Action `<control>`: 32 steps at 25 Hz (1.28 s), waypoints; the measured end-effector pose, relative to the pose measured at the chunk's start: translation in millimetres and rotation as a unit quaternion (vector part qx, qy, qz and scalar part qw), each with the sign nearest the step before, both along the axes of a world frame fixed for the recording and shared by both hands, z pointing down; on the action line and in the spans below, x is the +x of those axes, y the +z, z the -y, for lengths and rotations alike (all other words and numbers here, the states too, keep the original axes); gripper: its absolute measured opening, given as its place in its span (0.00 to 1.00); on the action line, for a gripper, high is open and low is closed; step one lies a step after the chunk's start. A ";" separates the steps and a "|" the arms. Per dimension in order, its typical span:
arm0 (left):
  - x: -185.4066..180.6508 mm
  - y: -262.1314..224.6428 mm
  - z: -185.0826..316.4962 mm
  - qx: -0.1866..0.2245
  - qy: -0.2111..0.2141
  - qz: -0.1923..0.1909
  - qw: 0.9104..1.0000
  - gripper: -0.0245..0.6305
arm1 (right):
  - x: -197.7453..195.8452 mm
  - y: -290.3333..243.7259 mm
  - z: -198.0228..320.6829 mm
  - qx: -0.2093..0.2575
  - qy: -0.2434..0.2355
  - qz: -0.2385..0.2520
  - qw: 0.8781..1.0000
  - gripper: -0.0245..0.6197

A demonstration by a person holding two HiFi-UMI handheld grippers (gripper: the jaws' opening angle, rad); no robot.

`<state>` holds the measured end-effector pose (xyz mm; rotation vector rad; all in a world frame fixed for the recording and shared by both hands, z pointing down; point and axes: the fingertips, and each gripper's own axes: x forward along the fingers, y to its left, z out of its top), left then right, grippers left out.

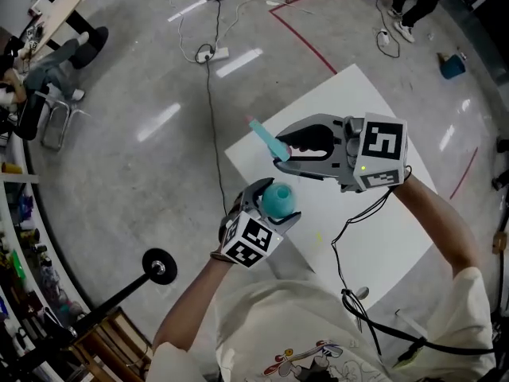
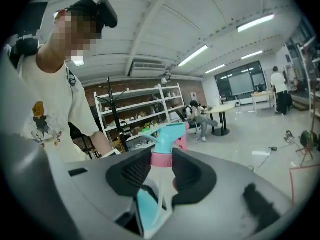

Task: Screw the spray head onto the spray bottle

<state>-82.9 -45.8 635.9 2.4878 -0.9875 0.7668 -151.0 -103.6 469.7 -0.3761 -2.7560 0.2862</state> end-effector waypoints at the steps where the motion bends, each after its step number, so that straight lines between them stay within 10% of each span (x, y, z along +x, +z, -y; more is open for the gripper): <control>1: 0.6 -6.8 1.0 -0.002 0.009 0.001 1.000 0.68 | -4.2 -21.0 -2.7 0.005 -0.006 0.018 1.000 0.24; 12: 15.0 -59.1 -2.3 -0.020 0.048 0.001 0.999 0.68 | -3.5 -157.1 -36.5 0.036 -0.038 0.120 0.991 0.24; 25: 36.5 -103.1 13.7 -0.019 0.077 0.000 0.997 0.68 | 31.7 -161.6 -32.9 0.051 -0.021 0.122 0.991 0.24; 32: 56.7 -164.8 23.4 -0.041 0.082 -0.089 0.992 0.68 | 46.9 -164.8 -27.2 0.038 0.001 0.135 0.990 0.24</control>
